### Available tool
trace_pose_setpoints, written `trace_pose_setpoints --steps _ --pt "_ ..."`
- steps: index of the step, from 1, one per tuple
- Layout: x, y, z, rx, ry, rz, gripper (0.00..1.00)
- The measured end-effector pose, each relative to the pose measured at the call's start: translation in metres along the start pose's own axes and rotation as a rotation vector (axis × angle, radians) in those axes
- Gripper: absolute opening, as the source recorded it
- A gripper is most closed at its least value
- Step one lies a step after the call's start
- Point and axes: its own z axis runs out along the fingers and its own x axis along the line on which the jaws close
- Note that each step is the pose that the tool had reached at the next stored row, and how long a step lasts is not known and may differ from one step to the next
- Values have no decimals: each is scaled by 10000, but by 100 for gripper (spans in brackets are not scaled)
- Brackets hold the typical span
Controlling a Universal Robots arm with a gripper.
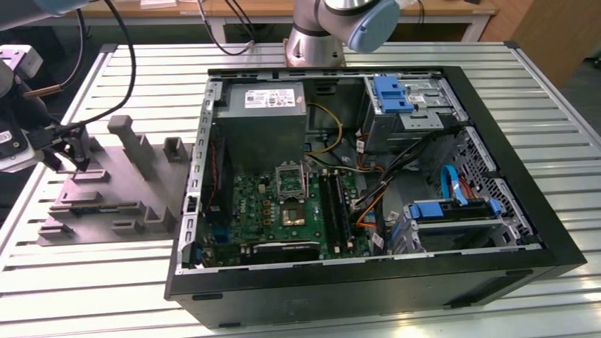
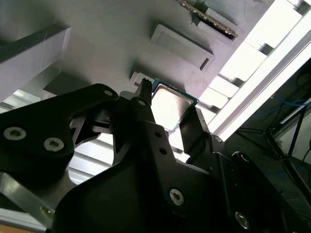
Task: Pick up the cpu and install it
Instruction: 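Pick up the cpu and move it towards the insertion slot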
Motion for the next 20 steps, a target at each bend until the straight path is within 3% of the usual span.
trace_pose_setpoints --steps 20 --pt "0 0 0 -191 8 0 48"
